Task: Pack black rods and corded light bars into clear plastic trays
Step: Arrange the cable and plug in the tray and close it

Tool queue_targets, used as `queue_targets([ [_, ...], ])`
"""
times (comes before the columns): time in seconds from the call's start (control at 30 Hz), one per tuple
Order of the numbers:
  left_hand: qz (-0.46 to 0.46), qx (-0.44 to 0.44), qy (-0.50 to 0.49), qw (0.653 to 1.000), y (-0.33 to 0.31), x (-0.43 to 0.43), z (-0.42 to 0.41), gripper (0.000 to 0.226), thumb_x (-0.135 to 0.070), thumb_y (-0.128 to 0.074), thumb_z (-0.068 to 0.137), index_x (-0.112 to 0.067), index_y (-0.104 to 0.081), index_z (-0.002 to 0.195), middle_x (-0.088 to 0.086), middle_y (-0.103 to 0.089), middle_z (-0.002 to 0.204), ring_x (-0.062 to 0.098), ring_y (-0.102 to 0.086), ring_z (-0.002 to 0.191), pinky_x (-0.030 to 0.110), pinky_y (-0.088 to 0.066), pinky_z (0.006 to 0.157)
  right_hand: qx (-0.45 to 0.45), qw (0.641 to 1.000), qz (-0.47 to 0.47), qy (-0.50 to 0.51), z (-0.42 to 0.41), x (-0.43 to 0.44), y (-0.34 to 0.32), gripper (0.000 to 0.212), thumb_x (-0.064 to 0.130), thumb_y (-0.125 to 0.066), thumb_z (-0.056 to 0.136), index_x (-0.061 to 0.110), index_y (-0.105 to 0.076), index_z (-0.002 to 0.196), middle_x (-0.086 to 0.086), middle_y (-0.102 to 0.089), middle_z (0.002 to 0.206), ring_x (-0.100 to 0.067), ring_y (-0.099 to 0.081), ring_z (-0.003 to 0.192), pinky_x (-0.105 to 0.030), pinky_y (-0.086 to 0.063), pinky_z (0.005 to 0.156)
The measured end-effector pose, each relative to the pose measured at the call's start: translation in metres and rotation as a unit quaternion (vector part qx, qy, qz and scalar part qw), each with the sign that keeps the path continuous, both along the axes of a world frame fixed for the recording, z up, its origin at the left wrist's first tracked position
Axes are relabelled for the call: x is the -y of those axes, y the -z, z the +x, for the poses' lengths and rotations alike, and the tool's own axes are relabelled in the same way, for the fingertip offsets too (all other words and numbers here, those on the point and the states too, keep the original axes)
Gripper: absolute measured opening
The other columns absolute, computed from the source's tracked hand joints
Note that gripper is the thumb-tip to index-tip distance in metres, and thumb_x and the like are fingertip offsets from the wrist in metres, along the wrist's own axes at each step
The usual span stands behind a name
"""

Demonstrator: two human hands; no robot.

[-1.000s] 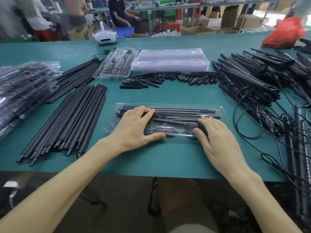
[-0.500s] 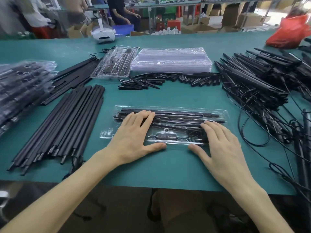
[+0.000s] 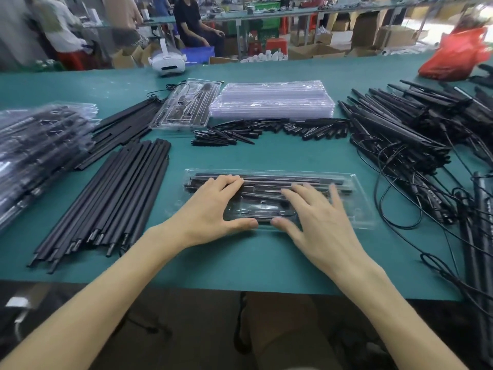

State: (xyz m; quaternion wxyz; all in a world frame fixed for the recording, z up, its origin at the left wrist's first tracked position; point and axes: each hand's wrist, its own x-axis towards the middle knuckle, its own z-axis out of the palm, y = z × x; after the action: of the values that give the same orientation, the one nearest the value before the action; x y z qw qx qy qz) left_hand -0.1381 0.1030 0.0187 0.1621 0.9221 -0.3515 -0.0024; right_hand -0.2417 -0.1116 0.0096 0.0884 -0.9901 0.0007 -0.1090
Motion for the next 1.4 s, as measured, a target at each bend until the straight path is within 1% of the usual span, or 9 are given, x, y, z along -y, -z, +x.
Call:
queue_targets([
  [0.17, -0.058, 0.167, 0.018, 0.984, -0.01, -0.015, -0.022, 0.054, -0.046, -0.071, 0.088, -0.01, -0.062, 0.127, 0.003, -0.057, 0.125, 0.024, -0.052, 0.12, 0.044, -0.039, 0.108, 0.049, 0.994, 0.094, 0.001, -0.002, 0.002, 0.007, 0.061, 0.057, -0.05, 0.095, 0.019, -0.056, 0.142, 0.002, -0.047, 0.153, -0.016, -0.031, 0.149, -0.04, -0.023, 0.122],
  [0.27, -0.1, 0.246, 0.065, 0.962, -0.01, -0.022, -0.039, 0.011, -0.021, -0.063, 0.099, -0.011, -0.067, 0.1, -0.001, -0.062, 0.098, 0.022, -0.059, 0.091, 0.04, -0.049, 0.084, 0.058, 0.993, 0.1, 0.015, 0.0, 0.0, 0.008, 0.055, 0.054, -0.05, 0.097, 0.019, -0.061, 0.137, 0.001, -0.052, 0.148, -0.017, -0.038, 0.146, -0.04, -0.029, 0.12],
  [0.37, -0.062, 0.24, 0.093, 0.964, -0.006, -0.027, -0.05, 0.016, -0.018, -0.058, 0.1, -0.009, -0.072, 0.098, -0.001, -0.069, 0.097, 0.021, -0.066, 0.09, 0.039, -0.055, 0.082, 0.065, 0.993, 0.093, 0.026, 0.004, -0.003, 0.009, 0.056, 0.054, -0.04, 0.098, 0.016, -0.063, 0.133, -0.002, -0.057, 0.144, -0.02, -0.043, 0.143, -0.041, -0.034, 0.116],
  [0.53, -0.019, 0.154, -0.007, 0.988, -0.01, -0.02, -0.045, 0.038, -0.026, -0.055, 0.102, -0.008, -0.061, 0.136, 0.002, -0.059, 0.141, 0.018, -0.055, 0.13, 0.032, -0.041, 0.114, 0.112, 0.99, 0.084, 0.032, 0.009, -0.007, 0.008, 0.059, 0.053, -0.028, 0.1, 0.014, -0.071, 0.11, -0.001, -0.073, 0.113, -0.025, -0.063, 0.119, -0.042, -0.048, 0.092],
  [0.67, -0.042, 0.144, -0.008, 0.989, -0.014, -0.007, -0.038, 0.03, -0.025, -0.051, 0.104, -0.009, -0.067, 0.123, 0.0, -0.065, 0.123, 0.018, -0.065, 0.105, 0.033, -0.053, 0.091, 0.112, 0.99, 0.079, 0.046, 0.012, -0.005, 0.008, 0.059, 0.056, -0.021, 0.101, 0.019, -0.067, 0.1, 0.007, -0.068, 0.092, -0.019, -0.063, 0.093, -0.036, -0.042, 0.078],
  [0.73, -0.048, 0.146, -0.007, 0.988, -0.012, -0.002, -0.037, 0.026, -0.023, -0.051, 0.104, -0.009, -0.069, 0.114, 0.0, -0.067, 0.114, 0.018, -0.066, 0.096, 0.036, -0.057, 0.082, 0.124, 0.988, 0.081, 0.048, 0.013, -0.006, 0.01, 0.057, 0.055, -0.024, 0.102, 0.02, -0.068, 0.1, 0.007, -0.069, 0.092, -0.019, -0.064, 0.095, -0.036, -0.041, 0.078],
  [0.8, -0.007, 0.149, -0.004, 0.989, -0.006, 0.002, -0.033, 0.034, -0.026, -0.05, 0.104, -0.006, -0.065, 0.127, 0.006, -0.064, 0.132, 0.021, -0.061, 0.119, 0.034, -0.049, 0.103, 0.144, 0.985, 0.083, 0.047, 0.012, -0.007, 0.011, 0.053, 0.053, -0.029, 0.102, 0.019, -0.069, 0.099, 0.005, -0.071, 0.093, -0.021, -0.066, 0.1, -0.037, -0.043, 0.08],
  [1.1, 0.115, 0.1, -0.041, 0.987, 0.014, 0.008, -0.007, 0.066, -0.041, -0.021, 0.107, -0.006, -0.006, 0.16, 0.011, 0.001, 0.168, 0.021, 0.01, 0.155, 0.041, -0.001, 0.127, 0.194, 0.978, 0.07, 0.043, 0.014, -0.007, 0.018, 0.046, 0.048, -0.043, 0.102, 0.013, -0.073, 0.103, -0.002, -0.076, 0.107, -0.025, -0.068, 0.109, -0.039, -0.049, 0.085],
  [1.4, 0.095, 0.062, -0.015, 0.993, 0.008, 0.003, 0.004, 0.067, -0.046, -0.03, 0.103, -0.009, -0.021, 0.158, 0.006, -0.027, 0.163, 0.019, -0.016, 0.152, 0.044, -0.011, 0.125, 0.198, 0.977, 0.055, 0.051, 0.015, -0.007, 0.019, 0.049, 0.051, -0.039, 0.101, 0.015, -0.072, 0.104, 0.0, -0.074, 0.113, -0.023, -0.066, 0.112, -0.038, -0.047, 0.087],
])
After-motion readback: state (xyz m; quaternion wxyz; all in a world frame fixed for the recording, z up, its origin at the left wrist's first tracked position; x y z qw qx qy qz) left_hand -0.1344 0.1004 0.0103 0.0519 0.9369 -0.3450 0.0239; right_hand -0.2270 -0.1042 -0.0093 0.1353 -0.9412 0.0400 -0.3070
